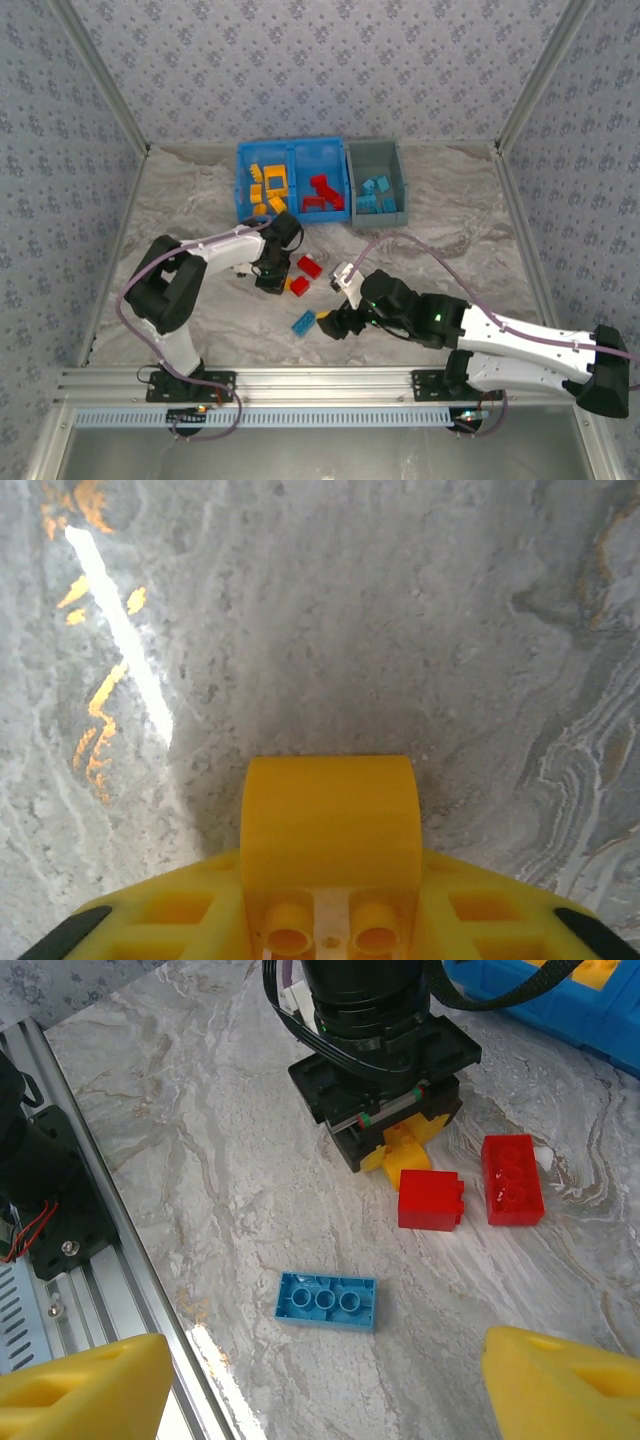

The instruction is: Sort the legos into containers by color

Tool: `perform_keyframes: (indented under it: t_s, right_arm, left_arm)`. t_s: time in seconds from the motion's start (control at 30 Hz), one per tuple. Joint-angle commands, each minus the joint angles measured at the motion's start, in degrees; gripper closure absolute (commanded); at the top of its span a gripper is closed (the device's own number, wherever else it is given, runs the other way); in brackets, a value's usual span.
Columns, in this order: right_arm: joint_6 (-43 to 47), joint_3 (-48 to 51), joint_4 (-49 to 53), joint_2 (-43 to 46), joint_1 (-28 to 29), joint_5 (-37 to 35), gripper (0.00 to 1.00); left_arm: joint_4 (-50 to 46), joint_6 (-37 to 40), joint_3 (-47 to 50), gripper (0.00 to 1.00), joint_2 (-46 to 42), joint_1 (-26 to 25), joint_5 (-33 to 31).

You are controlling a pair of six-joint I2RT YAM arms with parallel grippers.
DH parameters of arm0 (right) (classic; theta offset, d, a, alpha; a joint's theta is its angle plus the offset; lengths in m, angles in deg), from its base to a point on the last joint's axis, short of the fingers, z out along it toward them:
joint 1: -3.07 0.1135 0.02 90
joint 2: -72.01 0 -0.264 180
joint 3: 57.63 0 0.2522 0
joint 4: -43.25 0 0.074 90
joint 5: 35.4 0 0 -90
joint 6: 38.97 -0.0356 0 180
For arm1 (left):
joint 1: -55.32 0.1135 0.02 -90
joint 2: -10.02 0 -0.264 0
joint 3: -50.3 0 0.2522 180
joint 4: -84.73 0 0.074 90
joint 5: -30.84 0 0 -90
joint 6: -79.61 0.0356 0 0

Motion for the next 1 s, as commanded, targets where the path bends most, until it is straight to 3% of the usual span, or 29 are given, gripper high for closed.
perform_keyframes:
  t_s: [0.0, 0.17, 0.37, 0.67, 0.97]
  right_arm:
    - [-0.6, 0.6, -0.8, 0.1, 0.4, 0.3, 0.17]
    - [-0.8, -0.9, 0.5, 1.3, 0.1, -2.9, 0.19]
    - [-0.9, -3.8, -0.3, 1.5, -3.6, -11.1, 0.20]
    - [2.4, -11.7, -9.9, -9.1, -9.8, -14.1, 0.18]
    - [1.4, -14.9, -12.1, -15.0, -10.5, -12.6, 0.19]
  left_arm:
    - [2.5, -0.5, 0.6, 0.78, 0.6, 0.1, 0.5]
    - [-3.6, 5.0, -2.1, 0.85, -6.2, 0.0, -7.4]
    - [-17.4, 25.2, -18.2, 0.88, -9.6, 0.3, -24.1]
    - [-20.6, 55.8, -36.2, 0.89, -0.4, 7.3, -31.3]
    - [-26.9, 69.6, -55.1, 0.89, 16.8, 10.4, -35.7]
